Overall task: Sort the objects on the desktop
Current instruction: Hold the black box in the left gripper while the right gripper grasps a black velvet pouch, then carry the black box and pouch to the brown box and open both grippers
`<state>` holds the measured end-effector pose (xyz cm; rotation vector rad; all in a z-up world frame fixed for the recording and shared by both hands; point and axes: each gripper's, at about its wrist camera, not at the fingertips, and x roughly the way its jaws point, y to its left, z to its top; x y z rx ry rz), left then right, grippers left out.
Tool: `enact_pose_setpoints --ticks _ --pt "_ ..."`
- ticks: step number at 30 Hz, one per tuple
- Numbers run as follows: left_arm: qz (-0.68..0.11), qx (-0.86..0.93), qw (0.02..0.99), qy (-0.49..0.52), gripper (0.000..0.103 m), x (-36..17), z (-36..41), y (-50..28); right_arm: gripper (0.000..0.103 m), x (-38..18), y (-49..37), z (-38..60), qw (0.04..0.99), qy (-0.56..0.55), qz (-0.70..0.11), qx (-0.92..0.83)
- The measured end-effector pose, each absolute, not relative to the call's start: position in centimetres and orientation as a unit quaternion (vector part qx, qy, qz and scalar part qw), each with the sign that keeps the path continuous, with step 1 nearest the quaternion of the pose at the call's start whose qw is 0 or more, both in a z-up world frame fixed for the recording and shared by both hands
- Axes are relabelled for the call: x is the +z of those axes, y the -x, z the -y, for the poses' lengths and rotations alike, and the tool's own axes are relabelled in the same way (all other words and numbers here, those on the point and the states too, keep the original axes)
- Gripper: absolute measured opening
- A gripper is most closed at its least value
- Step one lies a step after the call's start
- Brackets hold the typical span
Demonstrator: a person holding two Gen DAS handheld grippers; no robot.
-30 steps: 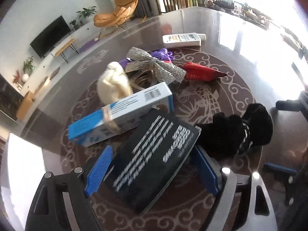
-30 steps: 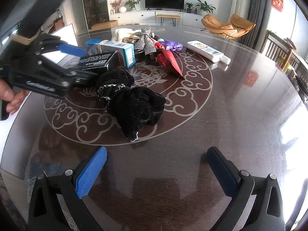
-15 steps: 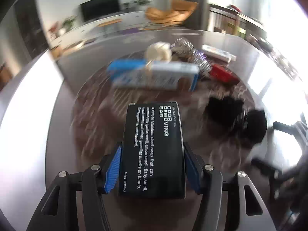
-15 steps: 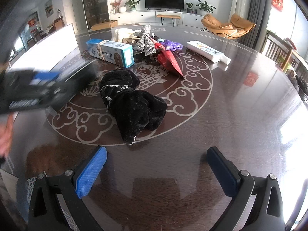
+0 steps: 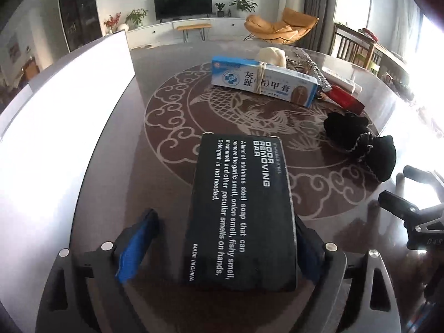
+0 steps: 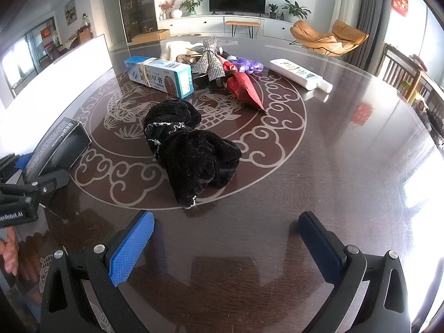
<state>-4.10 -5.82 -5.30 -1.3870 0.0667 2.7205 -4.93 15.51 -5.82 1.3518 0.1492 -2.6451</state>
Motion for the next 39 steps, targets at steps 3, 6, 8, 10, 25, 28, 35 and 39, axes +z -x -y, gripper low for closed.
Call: enact_pose_setpoints --ticks 3,6,8,10,25,28,35,39 --pt "-0.019 0.889 0.036 0.456 0.099 -5.5 5.9 4.1 0.103 -5.8 4.9 -15.5 0.083 -0.453 -0.050 -0.886" --pt "-0.021 0.886 0.041 0.461 0.103 -5.5 5.8 4.3 0.103 -5.8 4.9 -15.7 0.086 -0.452 -0.045 -0.887" --pt "-0.022 0.886 0.042 0.462 0.103 -5.6 5.8 4.4 0.103 -5.5 5.4 -15.9 0.111 -0.453 -0.031 -0.884" --pt "-0.023 0.885 0.045 0.463 0.103 -5.6 5.9 4.4 0.103 -4.6 6.5 -15.7 0.120 -0.454 -0.044 -0.882" --pt "0.027 0.885 0.086 0.456 0.057 -3.7 7.9 2.3 0.036 -2.9 10.9 -10.5 0.197 -0.520 -0.101 -0.825" --pt "0.066 0.892 0.099 0.436 0.057 -1.8 8.6 0.3 0.036 -0.8 9.6 -10.2 0.204 -0.517 -0.089 -0.827" --pt "0.119 0.920 0.103 0.360 0.057 6.9 14.1 -4.4 0.036 7.5 8.2 -2.7 0.271 -0.452 -0.062 -0.847" --pt "0.116 0.934 0.045 0.335 0.057 10.4 21.7 -6.2 0.036 11.3 6.9 5.7 0.341 -0.411 -0.055 -0.844"
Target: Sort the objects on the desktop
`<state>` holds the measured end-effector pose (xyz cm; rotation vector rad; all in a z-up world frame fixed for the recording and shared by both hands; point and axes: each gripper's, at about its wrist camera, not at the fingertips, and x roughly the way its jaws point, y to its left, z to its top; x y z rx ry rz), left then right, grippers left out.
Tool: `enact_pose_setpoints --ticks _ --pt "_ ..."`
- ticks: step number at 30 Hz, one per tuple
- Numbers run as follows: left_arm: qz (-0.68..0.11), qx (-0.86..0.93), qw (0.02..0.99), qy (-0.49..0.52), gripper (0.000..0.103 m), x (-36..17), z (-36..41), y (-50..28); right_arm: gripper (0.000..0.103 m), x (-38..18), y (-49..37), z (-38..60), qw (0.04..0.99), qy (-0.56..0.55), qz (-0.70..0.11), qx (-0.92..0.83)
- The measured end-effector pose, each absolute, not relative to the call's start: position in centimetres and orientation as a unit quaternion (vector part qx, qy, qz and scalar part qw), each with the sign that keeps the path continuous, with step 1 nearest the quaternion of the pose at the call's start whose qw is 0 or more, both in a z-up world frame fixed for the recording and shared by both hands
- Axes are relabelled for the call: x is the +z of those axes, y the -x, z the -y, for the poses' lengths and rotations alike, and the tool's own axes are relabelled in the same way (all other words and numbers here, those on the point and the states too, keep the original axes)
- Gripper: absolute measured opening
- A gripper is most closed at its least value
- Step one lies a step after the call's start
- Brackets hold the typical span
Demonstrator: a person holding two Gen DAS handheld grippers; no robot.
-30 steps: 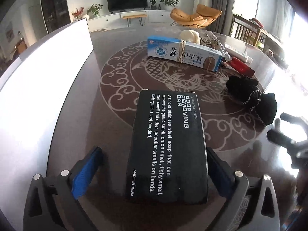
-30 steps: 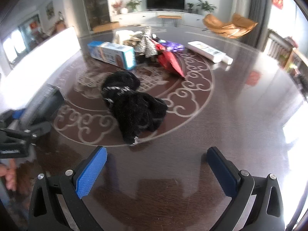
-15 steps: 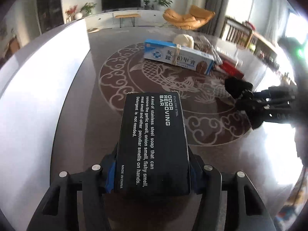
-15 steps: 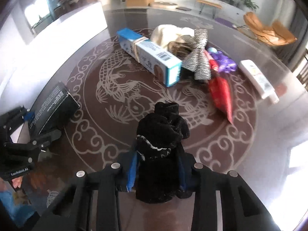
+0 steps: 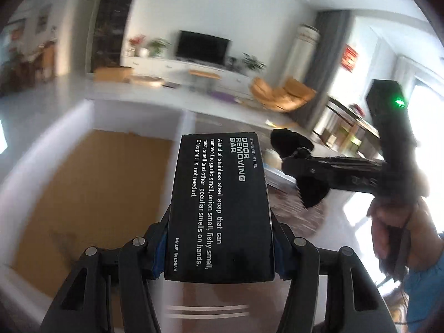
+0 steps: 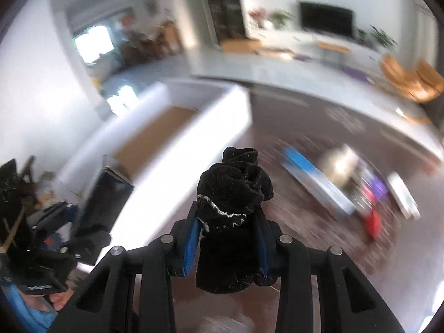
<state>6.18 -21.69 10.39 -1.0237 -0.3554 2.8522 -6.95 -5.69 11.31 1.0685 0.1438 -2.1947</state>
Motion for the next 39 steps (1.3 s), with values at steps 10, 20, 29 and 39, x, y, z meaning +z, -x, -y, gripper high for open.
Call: enact_pose_setpoints --ticks 10,20,29,39 --pt "0.125 0.887 -0.129 0.426 0.059 4.8 36.1 -4.5 0.038 7.5 5.1 23.9 0.437 -0.405 -0.073 -0.800" --pt "0.116 0.881 -0.174 0.425 0.087 2.7 35.8 -4.4 0.090 6.2 5.1 22.2 0.427 -0.388 -0.045 -0.815" --pt "0.063 0.935 -0.058 0.344 0.087 7.4 24.6 -7.3 0.103 1.8 5.0 5.1 0.272 -0.346 -0.111 -0.891" --pt "0.024 0.912 0.084 0.401 0.103 2.0 7.0 -4.0 0.103 -4.3 6.3 -12.9 0.083 -0.419 -0.087 -0.900"
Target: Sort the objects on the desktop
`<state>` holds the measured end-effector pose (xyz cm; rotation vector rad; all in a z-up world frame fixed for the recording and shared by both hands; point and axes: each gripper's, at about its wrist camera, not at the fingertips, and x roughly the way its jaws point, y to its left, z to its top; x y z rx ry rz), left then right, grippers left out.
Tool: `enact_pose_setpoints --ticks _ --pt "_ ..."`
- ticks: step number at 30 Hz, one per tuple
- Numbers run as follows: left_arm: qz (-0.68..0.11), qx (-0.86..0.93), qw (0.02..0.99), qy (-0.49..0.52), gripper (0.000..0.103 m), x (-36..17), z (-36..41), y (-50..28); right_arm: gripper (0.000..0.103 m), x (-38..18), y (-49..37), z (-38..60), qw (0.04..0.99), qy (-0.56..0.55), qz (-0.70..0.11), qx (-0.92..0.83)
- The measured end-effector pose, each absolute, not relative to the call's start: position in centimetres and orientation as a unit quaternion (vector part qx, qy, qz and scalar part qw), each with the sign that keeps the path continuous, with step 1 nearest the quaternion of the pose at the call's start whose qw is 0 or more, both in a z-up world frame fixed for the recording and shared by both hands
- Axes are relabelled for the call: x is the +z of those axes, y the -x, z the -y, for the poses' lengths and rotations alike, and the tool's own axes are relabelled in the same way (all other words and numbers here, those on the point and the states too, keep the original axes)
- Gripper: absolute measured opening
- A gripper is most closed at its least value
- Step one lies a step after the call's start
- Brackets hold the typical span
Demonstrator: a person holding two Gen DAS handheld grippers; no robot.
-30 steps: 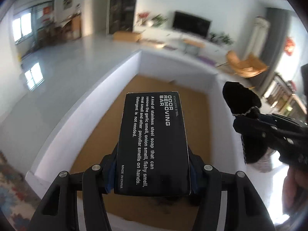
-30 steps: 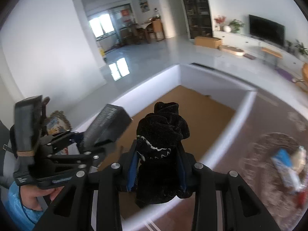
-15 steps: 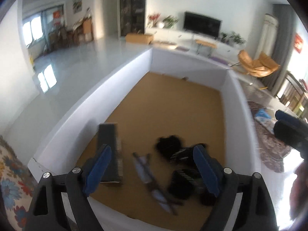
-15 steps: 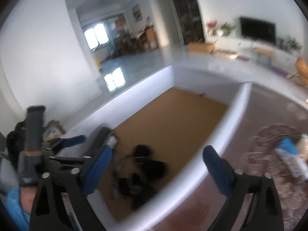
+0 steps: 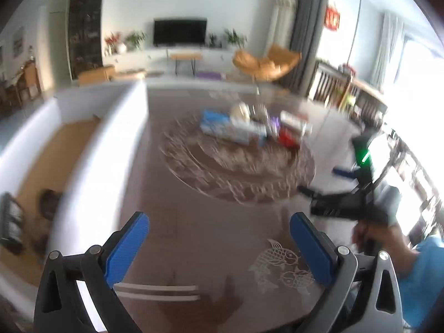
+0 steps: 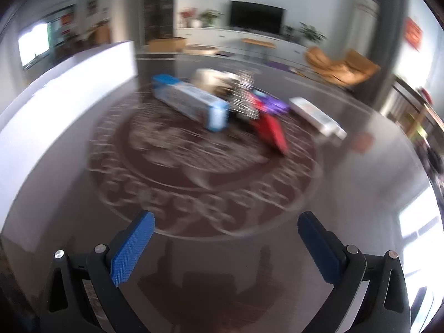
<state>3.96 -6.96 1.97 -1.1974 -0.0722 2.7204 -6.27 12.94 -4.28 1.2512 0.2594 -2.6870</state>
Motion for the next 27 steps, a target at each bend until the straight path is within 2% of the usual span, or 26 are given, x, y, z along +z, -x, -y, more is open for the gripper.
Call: enact_pose_setpoints --ticks 5,14,19,27 --pt "0.002 0.898 0.056 0.437 0.103 -3.1 3.5 1.0 0.103 -5.2 5.2 -15.0 0.067 -0.432 -0.065 -0.897" --pt "-0.061 0.893 0.023 0.445 0.103 -6.1 0.4 5.7 0.103 -5.2 5.9 -16.1 0.058 -0.456 -0.036 -0.888" --pt "-0.015 0.888 0.023 0.458 0.103 -6.9 1.6 6.3 0.103 -5.2 5.9 -16.1 0.058 -0.456 -0.036 -0.888" --pt "-0.012 0.890 0.021 0.456 0.103 -7.3 1.7 6.5 0.103 -5.2 5.9 -16.1 0.058 -0.456 -0.036 -0.888"
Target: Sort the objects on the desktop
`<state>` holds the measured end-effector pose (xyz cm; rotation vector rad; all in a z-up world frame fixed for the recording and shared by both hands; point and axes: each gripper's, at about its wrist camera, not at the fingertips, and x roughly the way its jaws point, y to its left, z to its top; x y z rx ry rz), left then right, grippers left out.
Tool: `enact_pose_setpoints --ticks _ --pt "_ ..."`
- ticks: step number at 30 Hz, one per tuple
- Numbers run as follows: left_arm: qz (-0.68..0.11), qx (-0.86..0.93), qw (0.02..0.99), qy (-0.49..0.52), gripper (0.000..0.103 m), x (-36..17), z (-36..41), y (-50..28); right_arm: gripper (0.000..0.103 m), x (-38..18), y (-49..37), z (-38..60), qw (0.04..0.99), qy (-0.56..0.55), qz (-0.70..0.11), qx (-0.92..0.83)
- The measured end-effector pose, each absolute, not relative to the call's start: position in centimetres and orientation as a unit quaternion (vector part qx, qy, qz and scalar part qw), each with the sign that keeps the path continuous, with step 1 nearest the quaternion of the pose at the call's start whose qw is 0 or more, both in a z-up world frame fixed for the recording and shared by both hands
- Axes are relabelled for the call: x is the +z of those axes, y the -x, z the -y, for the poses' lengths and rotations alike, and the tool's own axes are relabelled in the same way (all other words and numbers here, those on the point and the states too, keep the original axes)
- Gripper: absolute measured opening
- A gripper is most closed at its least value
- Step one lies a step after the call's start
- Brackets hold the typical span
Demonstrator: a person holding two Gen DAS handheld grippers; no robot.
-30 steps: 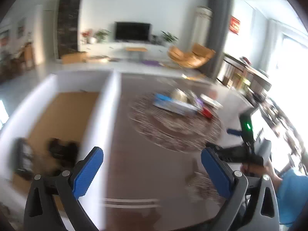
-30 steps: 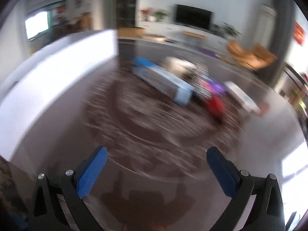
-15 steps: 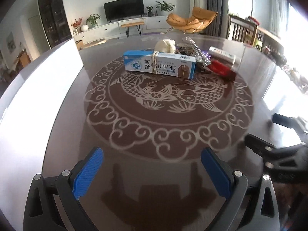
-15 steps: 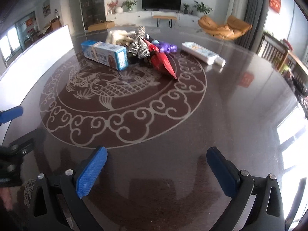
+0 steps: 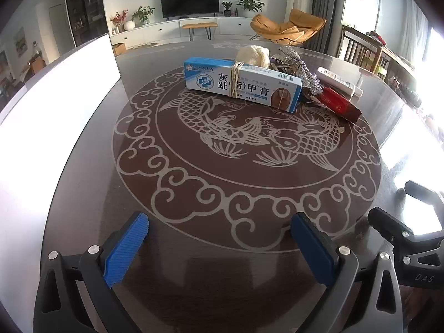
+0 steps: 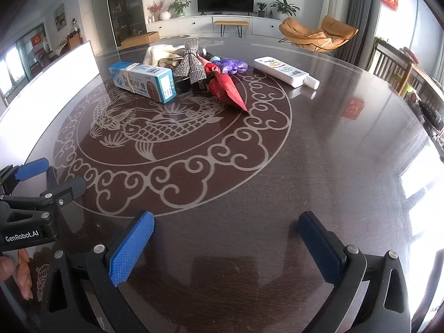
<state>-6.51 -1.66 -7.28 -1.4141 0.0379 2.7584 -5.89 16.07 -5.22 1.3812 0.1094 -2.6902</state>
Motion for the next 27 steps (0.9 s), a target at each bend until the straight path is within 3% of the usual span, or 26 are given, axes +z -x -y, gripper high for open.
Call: enact_pose_setpoints --ticks 27 --pt "-0.012 0.890 0.020 0.456 0.103 -7.28 1.69 6.59 0.103 -5.24 5.91 -16.07 0.057 -0.456 -0.036 -0.888"
